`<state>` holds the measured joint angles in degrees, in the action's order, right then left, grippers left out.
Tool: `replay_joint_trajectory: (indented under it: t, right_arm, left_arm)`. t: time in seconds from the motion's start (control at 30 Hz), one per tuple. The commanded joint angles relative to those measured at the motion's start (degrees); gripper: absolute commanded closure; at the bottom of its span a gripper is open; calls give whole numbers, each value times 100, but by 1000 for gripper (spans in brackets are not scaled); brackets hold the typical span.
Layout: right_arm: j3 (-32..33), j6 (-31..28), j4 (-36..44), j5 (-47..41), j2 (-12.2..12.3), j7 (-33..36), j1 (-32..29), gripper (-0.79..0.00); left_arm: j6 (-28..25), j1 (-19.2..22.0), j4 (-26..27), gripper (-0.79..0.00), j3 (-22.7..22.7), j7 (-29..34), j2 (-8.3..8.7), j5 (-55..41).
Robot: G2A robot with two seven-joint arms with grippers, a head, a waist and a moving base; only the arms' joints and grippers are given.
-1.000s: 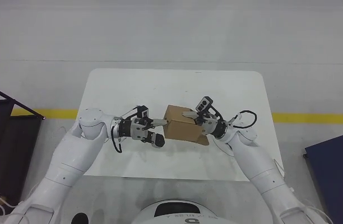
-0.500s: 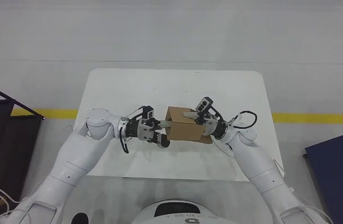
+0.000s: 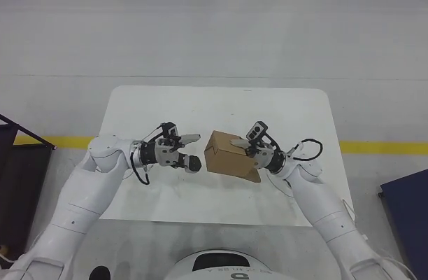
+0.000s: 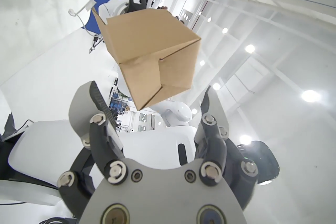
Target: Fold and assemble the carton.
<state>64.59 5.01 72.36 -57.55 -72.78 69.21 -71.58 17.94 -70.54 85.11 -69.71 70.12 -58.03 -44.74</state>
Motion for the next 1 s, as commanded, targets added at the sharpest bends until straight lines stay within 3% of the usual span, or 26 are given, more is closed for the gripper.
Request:
replay_joint_trajectory:
  t: [0.0, 0.1, 0.3, 0.43, 0.53, 0.67, 0.77, 0.97]
  right_arm:
    - [-1, 36, -8, -10, 0, -25, 5, 0]
    - [-1, 36, -8, -10, 0, -25, 5, 0]
    - [-1, 36, -8, -10, 0, -25, 5, 0]
    - [-21, -37, 102, 265, 11, -155, 39, 0]
    - [-80, 205, 478, 2365, 158, -759, 369, 0]
    - [-88, 1302, 1122, 5016, 409, -883, 793, 0]
    - [-165, 1815, 1596, 6473, 561, -471, 1101, 0]
    - [-571, 1530, 2210, 8707, 774, 794, 1612, 0]
  left_arm:
    - [-23, -85, -9, -714, -149, -22, 25, -83]
    - [-47, -181, -73, -785, -316, -25, 41, -350]
    - [-177, -255, -292, -785, -503, -111, 13, -1067]
    - [-177, -255, -292, -785, -503, -111, 13, -1067]
    - [-177, -255, -292, -785, -503, -111, 13, -1067]
    - [-177, -255, -292, -785, -503, -111, 13, -1067]
    - [-177, -255, -292, -785, -503, -111, 13, -1067]
    - [-177, -255, -292, -785, -503, -111, 13, -1067]
